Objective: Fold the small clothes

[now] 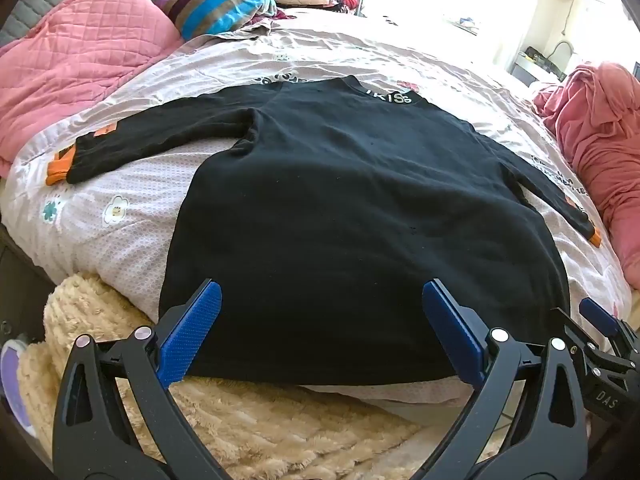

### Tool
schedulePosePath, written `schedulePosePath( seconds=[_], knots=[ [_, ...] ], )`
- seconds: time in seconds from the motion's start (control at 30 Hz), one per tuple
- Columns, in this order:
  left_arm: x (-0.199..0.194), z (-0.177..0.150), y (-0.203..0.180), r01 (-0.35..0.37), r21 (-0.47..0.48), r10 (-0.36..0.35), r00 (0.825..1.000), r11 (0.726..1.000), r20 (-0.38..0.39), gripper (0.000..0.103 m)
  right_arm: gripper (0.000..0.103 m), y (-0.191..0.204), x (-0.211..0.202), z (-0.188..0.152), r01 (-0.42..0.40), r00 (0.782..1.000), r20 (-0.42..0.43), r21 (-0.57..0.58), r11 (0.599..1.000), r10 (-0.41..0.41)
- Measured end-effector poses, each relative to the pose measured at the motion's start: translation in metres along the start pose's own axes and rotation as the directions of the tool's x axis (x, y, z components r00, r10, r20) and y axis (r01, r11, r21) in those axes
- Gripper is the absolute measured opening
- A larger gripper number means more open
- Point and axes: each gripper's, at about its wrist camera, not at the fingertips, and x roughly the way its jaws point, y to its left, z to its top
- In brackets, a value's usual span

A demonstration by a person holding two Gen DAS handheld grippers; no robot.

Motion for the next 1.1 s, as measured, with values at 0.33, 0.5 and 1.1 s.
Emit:
schedulePosePath(
  seconds=[0.33, 0.5, 1.1],
  knots=[
    [-0.0004, 0.0003, -0.0044, -0.009, 0.009, 0.009, 1.000, 1.000, 0.003, 0.095, 0.099, -0.0007, -0.0004, -0.0010, -0.005, 1.000, 0.004, -0.004, 1.000, 0.005],
    [-0.0008, 0.0003, -0.0065, -0.011, 0.010, 0.011, 1.000, 1.000, 0.006, 0.095, 0.099, -0.0006, -0.0007, -0.0012, -0.004, 1.000, 0.003, -0.005, 1.000, 0.004],
    [-0.0025, 0.0010, -0.0041, -0.008, 0.009, 0.008, 1.000, 1.000, 0.013, 0.095, 0.099, 0.0019, -0.0020, -0.0017, -0.005, 1.000, 0.004, -0.012, 1.000, 0.005]
  ],
)
